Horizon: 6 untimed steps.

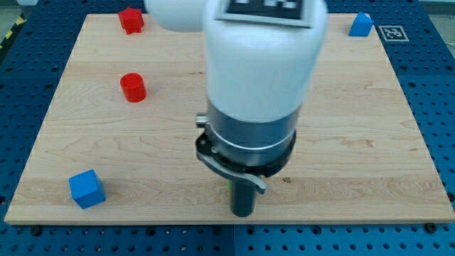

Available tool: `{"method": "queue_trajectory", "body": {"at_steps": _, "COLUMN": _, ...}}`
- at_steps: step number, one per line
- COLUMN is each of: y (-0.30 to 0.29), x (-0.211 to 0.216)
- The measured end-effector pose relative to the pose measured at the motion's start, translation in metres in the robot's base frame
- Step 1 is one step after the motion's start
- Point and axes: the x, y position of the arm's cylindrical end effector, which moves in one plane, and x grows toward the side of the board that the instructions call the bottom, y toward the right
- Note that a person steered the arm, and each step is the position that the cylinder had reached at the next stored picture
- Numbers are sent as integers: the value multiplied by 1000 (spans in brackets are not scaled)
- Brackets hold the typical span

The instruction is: Move the green star towards the yellow hexagon

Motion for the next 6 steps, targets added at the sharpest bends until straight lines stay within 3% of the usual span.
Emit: {"method": "queue_trajectory", "body": {"at_steps": 6, "y": 20, "x": -114}}
